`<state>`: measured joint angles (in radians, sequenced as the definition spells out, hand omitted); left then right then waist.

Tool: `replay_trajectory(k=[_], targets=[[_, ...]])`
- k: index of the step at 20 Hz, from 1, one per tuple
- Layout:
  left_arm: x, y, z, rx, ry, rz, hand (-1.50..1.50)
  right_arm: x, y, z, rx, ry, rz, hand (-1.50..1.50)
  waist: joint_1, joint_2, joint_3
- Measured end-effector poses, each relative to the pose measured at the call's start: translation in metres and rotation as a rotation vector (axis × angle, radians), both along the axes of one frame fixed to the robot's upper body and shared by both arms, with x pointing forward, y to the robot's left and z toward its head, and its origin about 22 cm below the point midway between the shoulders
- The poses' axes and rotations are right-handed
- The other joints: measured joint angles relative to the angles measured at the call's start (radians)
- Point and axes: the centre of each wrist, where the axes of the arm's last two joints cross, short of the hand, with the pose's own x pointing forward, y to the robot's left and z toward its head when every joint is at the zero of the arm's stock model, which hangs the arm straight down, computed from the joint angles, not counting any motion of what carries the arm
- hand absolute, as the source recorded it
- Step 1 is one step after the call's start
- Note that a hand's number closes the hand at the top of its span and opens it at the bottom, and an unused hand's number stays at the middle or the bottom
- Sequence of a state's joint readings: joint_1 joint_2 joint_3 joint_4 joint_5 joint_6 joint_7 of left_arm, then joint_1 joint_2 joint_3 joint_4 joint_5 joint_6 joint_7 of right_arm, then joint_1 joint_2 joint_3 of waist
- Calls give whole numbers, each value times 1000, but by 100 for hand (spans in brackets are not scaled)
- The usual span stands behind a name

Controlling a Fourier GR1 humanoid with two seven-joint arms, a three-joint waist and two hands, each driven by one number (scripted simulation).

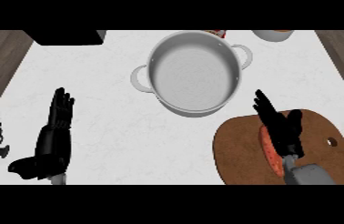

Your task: Pick the sweet potato from the cutting board and place it in the pot

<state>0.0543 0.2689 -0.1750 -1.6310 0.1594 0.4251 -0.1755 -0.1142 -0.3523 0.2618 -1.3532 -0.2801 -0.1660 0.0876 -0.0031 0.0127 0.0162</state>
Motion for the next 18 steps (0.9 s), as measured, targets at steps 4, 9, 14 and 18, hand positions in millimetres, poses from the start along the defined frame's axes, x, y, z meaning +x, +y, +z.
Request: replay_trajectory(k=[4,9,14,18], targets=[[5,2,-7,22,129,-101,0,-4,-10,7,-26,-25,109,150,-8,-9,-11],[-2,0,-29,21,339,-241,0,1,-38,38,-294,-224,119,-150,-54,-19,-19],[-1,5,-33,3,438,-311,0,-18,-30,45,-230,-575,-31,-150,-71,-22,-15],[11,1,-29,-1,467,-368,0,-51,-37,61,-208,-689,-49,-150,-46,-20,-16]])
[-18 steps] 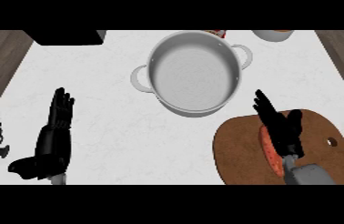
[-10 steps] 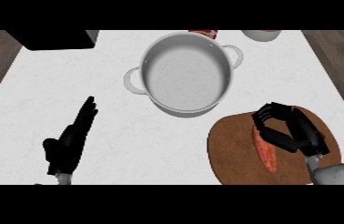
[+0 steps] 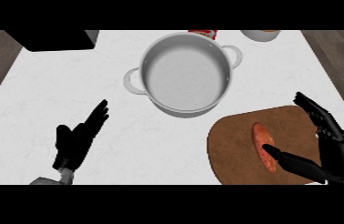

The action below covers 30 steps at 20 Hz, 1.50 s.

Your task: Pick the sweet potato from the cutting board and place it in the pot

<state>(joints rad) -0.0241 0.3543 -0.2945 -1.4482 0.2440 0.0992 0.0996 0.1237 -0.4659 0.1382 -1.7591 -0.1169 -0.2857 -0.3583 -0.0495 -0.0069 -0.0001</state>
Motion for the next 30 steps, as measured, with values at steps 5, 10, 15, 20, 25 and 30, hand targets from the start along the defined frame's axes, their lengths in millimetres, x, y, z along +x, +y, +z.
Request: replay_trajectory(k=[5,10,15,20,25,30], targets=[[5,-1,-2,-3,15,-25,0,-25,-13,41,-90,157,6,-150,18,2,-2],[12,0,-1,-9,15,-48,0,-27,-18,75,-102,342,4,-150,34,5,-2],[20,-10,-8,-8,20,-67,0,-13,-10,80,-87,510,21,-150,48,8,-1],[23,-14,-4,-8,17,-81,0,-3,-9,55,-178,707,113,-150,59,9,0],[24,-11,-8,-10,16,-76,0,5,-16,27,-246,795,152,-150,54,8,0],[26,-6,-9,-11,16,-69,0,6,-37,-2,-262,780,116,-150,50,7,1]])
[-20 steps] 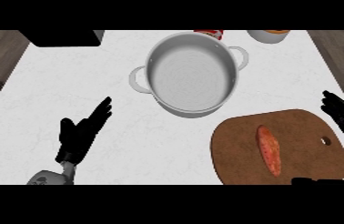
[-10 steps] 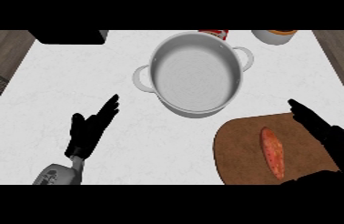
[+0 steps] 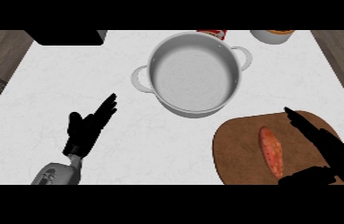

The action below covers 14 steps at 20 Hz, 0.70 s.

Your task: Pick the sweet potato from the cutting board and place it in the pot

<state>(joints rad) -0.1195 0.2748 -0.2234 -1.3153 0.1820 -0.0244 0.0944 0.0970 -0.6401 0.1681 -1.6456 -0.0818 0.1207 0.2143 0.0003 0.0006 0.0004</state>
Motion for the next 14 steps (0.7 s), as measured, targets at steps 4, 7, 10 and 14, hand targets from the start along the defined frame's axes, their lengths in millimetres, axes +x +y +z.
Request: replay_trajectory(k=[4,7,10,14], targets=[[-3,0,4,-3,-2,1,0,-3,-16,-16,12,-25,-19,-150,-1,-1,0],[-6,-11,3,-4,0,1,0,-6,-25,-22,50,-30,-11,-150,-2,-1,0],[-5,-9,10,4,1,-1,0,-8,-29,-33,135,-38,7,-150,-1,-1,0],[-1,-8,9,1,2,-1,0,-7,-31,-43,251,-49,11,-150,-2,-1,0]])
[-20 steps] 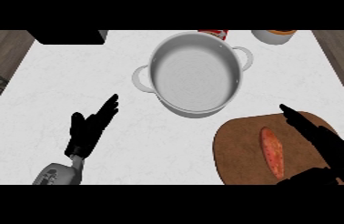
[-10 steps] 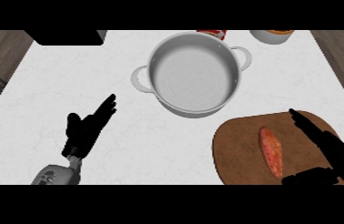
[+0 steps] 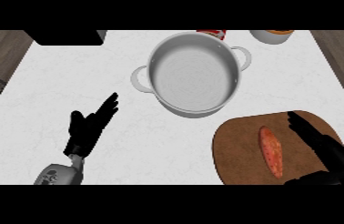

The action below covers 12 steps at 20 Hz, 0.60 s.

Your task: Pick the sweet potato from the cutting board and place it in the pot

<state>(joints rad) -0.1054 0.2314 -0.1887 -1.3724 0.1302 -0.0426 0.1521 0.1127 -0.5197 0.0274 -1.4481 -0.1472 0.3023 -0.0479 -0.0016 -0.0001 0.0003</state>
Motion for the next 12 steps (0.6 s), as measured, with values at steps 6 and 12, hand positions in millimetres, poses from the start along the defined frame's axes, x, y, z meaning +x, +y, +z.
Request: replay_trajectory(k=[6,12], targets=[[-6,2,-9,-6,-1,-4,0,7,9,-28,126,28,-18,-150,3,0,0],[1,3,-11,-3,1,-2,0,7,12,-50,193,37,-18,-150,-2,-8,-12]])
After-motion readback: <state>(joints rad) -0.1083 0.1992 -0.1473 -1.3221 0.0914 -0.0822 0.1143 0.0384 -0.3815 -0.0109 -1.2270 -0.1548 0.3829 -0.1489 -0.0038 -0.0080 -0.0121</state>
